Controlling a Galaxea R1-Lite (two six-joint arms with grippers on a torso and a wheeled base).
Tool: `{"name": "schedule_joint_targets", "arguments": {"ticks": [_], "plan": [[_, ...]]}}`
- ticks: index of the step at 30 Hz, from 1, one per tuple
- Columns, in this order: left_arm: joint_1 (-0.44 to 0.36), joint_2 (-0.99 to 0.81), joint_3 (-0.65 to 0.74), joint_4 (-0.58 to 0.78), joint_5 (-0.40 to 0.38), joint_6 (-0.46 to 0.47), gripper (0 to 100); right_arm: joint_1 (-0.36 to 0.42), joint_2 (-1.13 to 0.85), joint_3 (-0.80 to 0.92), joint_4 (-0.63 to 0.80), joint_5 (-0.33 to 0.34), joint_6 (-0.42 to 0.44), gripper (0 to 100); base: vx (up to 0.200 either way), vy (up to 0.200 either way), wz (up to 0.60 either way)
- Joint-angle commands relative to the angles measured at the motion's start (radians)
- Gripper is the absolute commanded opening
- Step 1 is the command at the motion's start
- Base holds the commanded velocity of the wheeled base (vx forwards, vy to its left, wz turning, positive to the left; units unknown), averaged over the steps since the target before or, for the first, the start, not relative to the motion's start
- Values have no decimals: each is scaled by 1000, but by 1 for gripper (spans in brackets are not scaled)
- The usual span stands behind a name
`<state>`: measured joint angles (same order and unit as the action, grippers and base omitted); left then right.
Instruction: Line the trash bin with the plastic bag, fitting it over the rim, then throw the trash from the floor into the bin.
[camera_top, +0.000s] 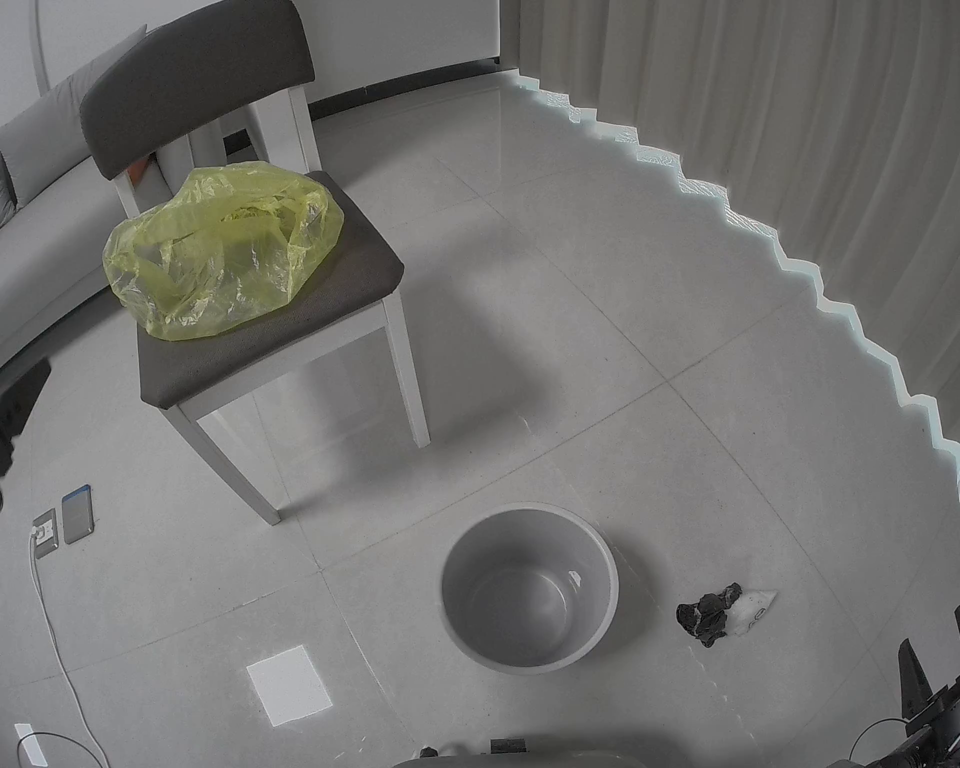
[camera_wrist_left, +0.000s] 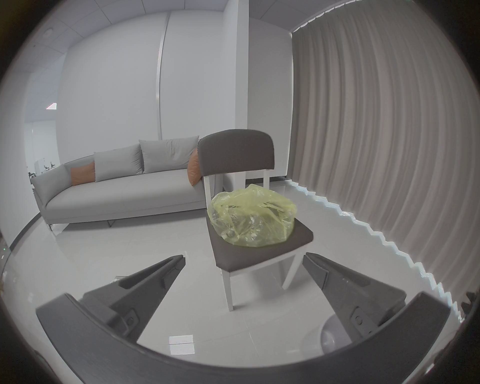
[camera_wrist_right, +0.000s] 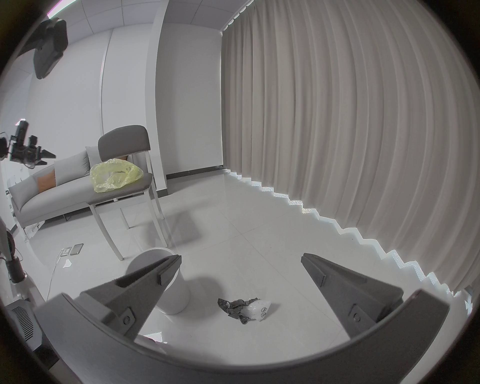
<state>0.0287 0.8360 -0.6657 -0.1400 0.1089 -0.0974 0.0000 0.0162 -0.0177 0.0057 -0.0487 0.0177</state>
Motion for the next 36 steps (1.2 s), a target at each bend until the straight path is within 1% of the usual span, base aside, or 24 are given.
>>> {"name": "schedule_joint_targets", "arguments": {"ticks": [1, 4, 5, 6, 10, 15, 16, 18, 19, 20, 22, 23, 31, 36], "plan": [[68, 693, -396, -90, 77, -8, 100, 0, -5, 16, -1, -2, 5, 100, 0, 0, 0], [73, 759, -468, -87, 77, -16, 100, 0, -5, 16, -1, 0, 5, 100, 0, 0, 0], [73, 759, -468, -87, 77, -16, 100, 0, -5, 16, -1, 0, 5, 100, 0, 0, 0], [88, 799, -522, -79, 78, -27, 100, 0, -5, 16, -1, 0, 5, 100, 0, 0, 0], [106, 867, -609, -53, 78, -27, 100, 0, -5, 16, -1, 0, 5, 100, 0, 0, 0], [143, 971, -764, 23, 78, -30, 100, 0, -5, 16, -1, 0, 5, 100, 0, 0, 0], [146, 977, -772, 26, 78, -30, 100, 0, -5, 16, -1, 0, 5, 100, 0, 0, 0], [168, 1026, -841, 48, 78, -31, 100, 0, -5, 16, -1, 0, 5, 100, 0, 0, 0], [168, 1026, -841, 48, 78, -31, 100, 0, -5, 16, -1, 0, 5, 100, 0, 0, 0], [174, 1057, -882, 57, 78, -48, 100, 0, -5, 16, -1, 0, 5, 100, 0, 0, 0], [174, 1057, -882, 57, 78, -48, 100, 0, -5, 16, -1, 0, 5, 100, 0, 0, 0], [175, 1095, -936, 63, 78, -73, 100, 0, -5, 16, -1, 0, 4, 100, 0, 0, 0], [157, 1169, -1049, 62, 69, -140, 100, 0, -5, 16, -1, -6, 5, 100, 0, 0, 0], [143, 1197, -1078, 65, 49, -142, 100, 0, -5, 16, 0, -6, 4, 100, 0, 0, 0]]}}
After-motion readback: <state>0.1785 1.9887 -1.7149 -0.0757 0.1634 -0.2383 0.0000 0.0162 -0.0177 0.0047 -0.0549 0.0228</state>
